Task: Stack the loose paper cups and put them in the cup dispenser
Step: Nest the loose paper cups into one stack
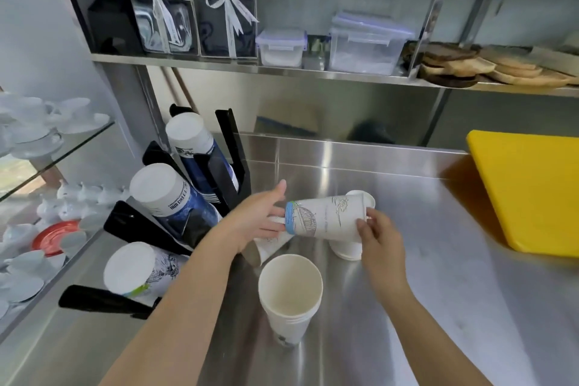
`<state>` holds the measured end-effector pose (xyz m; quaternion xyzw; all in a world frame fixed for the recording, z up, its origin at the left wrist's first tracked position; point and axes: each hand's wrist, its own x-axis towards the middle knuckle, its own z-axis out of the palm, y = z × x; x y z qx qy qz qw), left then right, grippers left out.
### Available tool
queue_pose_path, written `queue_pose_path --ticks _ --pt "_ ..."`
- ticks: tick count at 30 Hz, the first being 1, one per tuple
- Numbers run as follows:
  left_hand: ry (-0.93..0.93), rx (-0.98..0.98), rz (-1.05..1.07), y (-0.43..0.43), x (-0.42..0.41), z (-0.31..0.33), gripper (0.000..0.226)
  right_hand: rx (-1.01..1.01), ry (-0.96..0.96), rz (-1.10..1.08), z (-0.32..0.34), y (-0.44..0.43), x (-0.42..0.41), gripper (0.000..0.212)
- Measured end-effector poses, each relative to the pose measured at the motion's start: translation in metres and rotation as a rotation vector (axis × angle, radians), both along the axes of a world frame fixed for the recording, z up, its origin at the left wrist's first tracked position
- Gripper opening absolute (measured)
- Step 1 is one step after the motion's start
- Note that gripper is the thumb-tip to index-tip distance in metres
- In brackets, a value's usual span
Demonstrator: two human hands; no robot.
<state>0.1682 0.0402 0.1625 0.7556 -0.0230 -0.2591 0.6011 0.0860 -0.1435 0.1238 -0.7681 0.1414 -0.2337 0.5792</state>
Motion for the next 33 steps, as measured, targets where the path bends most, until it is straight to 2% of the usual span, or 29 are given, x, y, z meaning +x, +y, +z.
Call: queue_pose_path --ticks 5,7,8,11,13,16,22,25,30,33 --pt "0.022 -0.132 -0.164 0.02 -0.013 0.034 0.067 -0.109 -0.238 -0.051 0.051 0.002 -0.002 0.018" --pt "-0.049 -0.116 -0.224 0.023 -0.023 0.04 0.074 -0.161 -0.316 -0.023 0.066 0.005 -0.007 0.018" --pt "-0.097 -0.125 -0.242 0.023 -0.028 0.043 0.071 -0.2 -0.363 0.003 0.071 0.007 -0.011 0.017" --pt "-0.196 -0.222 -0.165 0.018 -0.042 0.05 0.047 -0.373 -0.477 0.149 0.079 0.015 -0.023 0.018" --pt "-0.247 -0.288 -0.089 0.014 -0.043 0.049 0.054 -0.53 -0.539 0.242 0.077 0.02 -0.026 0.023" --pt "-0.273 -0.314 -0.082 0.008 -0.053 0.04 0.048 -0.644 -0.577 0.351 0.067 0.028 -0.03 0.027" --pt "-0.244 -0.247 -0.02 0.009 -0.065 0.009 0.033 -0.739 -0.511 0.491 0.036 0.036 -0.035 0.025" --pt "-0.329 -0.084 0.019 0.01 -0.073 -0.008 0.033 -0.806 -0.436 0.55 0.016 0.036 -0.037 0.02" --pt "-0.41 0.294 -0.001 0.013 -0.087 -0.049 0.05 -0.869 -0.245 0.678 -0.018 0.036 -0.046 0.02" --pt "-0.415 0.31 -0.005 0.017 -0.091 -0.056 0.05 -0.868 -0.177 0.763 -0.019 0.037 -0.047 0.024"
